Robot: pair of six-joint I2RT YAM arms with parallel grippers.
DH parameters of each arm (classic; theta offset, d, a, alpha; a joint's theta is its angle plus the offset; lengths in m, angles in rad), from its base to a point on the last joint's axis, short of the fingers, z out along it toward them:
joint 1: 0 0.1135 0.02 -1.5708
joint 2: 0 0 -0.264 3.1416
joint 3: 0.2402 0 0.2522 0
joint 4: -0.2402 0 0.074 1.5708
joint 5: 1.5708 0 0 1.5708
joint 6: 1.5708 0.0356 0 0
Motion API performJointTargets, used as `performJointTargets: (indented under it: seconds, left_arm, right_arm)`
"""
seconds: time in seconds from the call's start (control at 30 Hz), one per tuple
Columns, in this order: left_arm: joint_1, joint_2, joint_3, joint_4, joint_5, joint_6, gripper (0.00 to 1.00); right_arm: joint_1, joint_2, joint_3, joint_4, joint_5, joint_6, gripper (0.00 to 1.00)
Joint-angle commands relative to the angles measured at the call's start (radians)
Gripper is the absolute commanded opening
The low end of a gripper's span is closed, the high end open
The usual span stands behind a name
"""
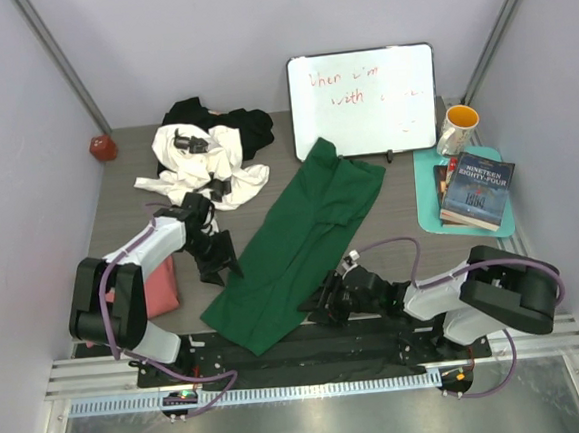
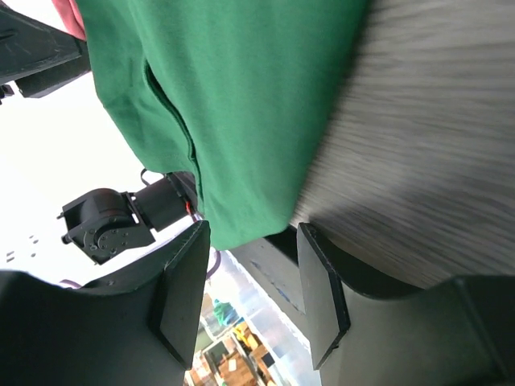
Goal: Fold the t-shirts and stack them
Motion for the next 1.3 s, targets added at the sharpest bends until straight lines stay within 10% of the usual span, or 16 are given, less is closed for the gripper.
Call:
performJointTargets:
  seconds: [0.0, 0.57, 0.83, 1.27]
  left_arm:
    - [0.004, 0.014, 0.004, 0.006, 0.036, 0.011, 0.55]
    - [0.002, 0.075, 0.011, -0.037, 0.013, 0.009, 0.5]
    - [0.002, 0.121, 0.01, -0.026, 0.024, 0.012, 0.13]
    - [0.002, 0.13, 0.019, -0.034, 0.013, 0.015, 0.07]
  right_arm:
    - [0.007, 0.062, 0.052, 0.079, -0.021, 0.008, 0.53]
    - [0.007, 0.269, 0.133, 0.185, -0.13, 0.022, 0.52]
    - [0.0, 0.327, 0.093, 0.341, -0.141, 0.06, 0.04]
    - [-0.045, 0.127, 0.115, 0.125, -0.096, -0.043, 0.01]
